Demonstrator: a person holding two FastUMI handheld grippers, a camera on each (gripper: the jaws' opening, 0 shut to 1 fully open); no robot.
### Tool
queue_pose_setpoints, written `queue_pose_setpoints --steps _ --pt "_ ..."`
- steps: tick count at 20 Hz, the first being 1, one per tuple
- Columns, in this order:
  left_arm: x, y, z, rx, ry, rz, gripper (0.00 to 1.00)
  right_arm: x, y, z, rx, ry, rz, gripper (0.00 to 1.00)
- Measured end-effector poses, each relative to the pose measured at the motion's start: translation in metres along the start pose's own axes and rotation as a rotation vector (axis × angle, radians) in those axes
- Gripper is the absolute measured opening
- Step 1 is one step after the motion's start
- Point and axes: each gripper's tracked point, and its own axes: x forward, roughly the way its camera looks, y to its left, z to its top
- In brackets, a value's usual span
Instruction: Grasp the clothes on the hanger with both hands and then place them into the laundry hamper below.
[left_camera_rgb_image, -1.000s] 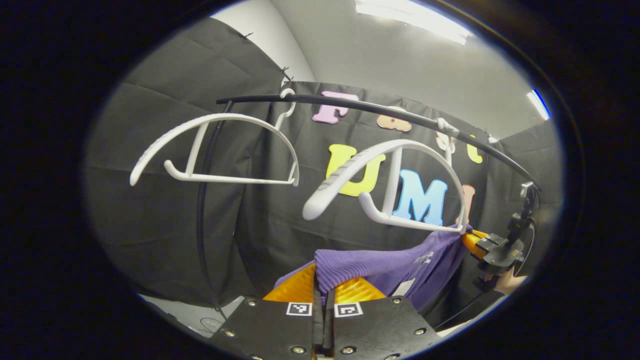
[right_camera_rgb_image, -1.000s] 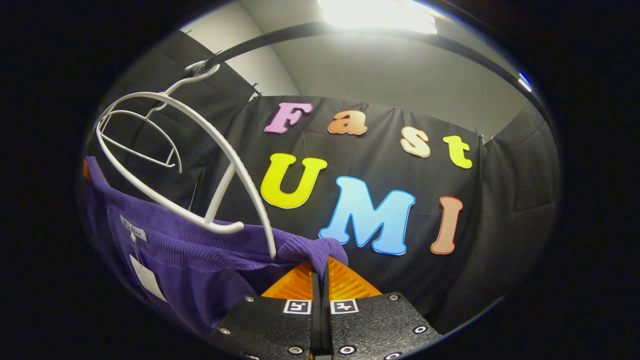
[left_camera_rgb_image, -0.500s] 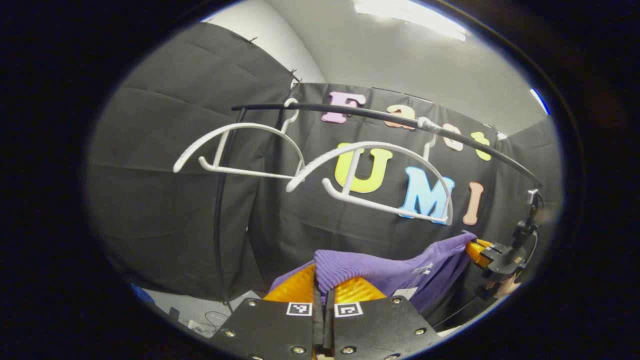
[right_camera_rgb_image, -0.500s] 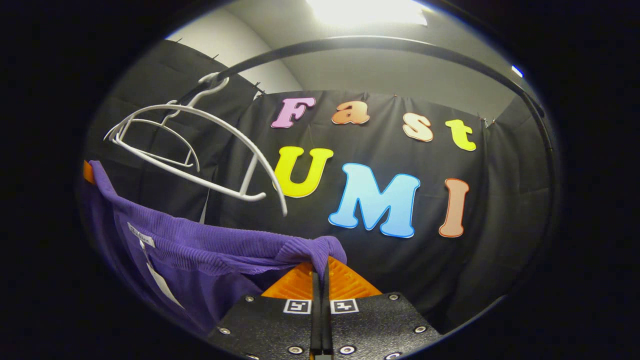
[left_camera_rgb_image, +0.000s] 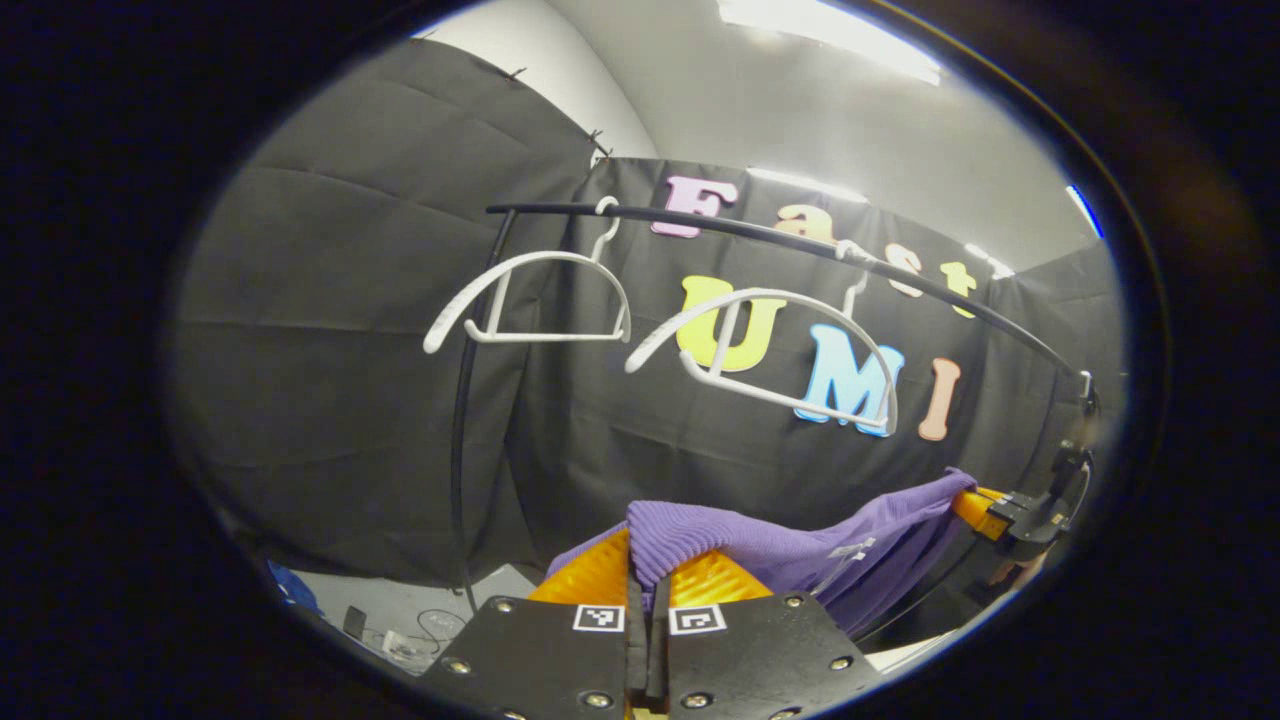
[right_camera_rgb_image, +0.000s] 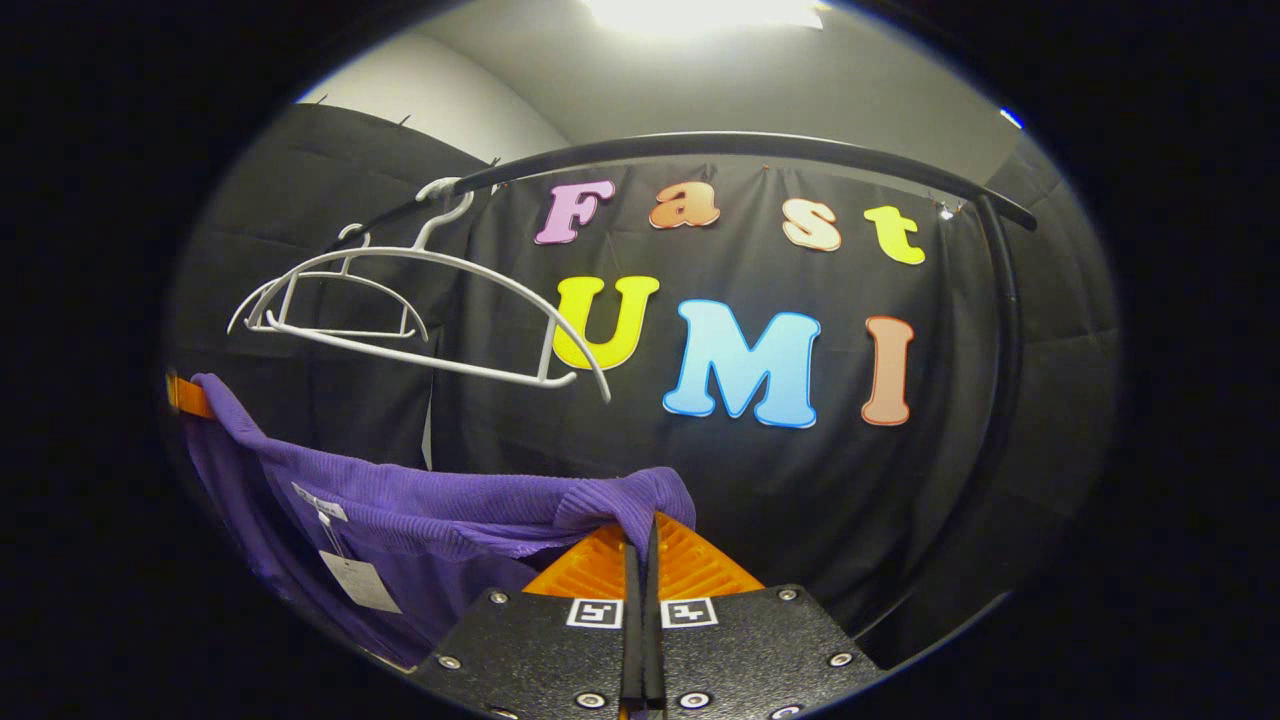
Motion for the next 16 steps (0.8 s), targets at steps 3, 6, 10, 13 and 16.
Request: queue_pose_setpoints --steps 3,6,10,13,16 --pt "-0.02 0.014 -0.016 0.078 0.054 -0.07 0.01 -0.045 0.015 -0.011 0.065 0.066 -0.08 0.0" --pt "-0.045 0.018 -0.039 0.091 0.109 -0.171 0.06 -0.095 0.033 -0.013 0.073 0.096 -0.151 0.0" --pt "-0.07 0.011 -0.063 0.153 0.15 -0.311 0.06 -0.151 0.053 -0.01 0.064 0.101 -0.231 0.0" --pt "-0.078 0.002 -0.074 0.142 0.185 -0.372 0.06 -0.17 0.071 -0.021 0.09 0.138 -0.241 0.0" --pt "-0.075 -0.007 -0.092 0.125 0.222 -0.378 0.06 -0.178 0.087 -0.04 0.14 0.179 -0.236 0.0"
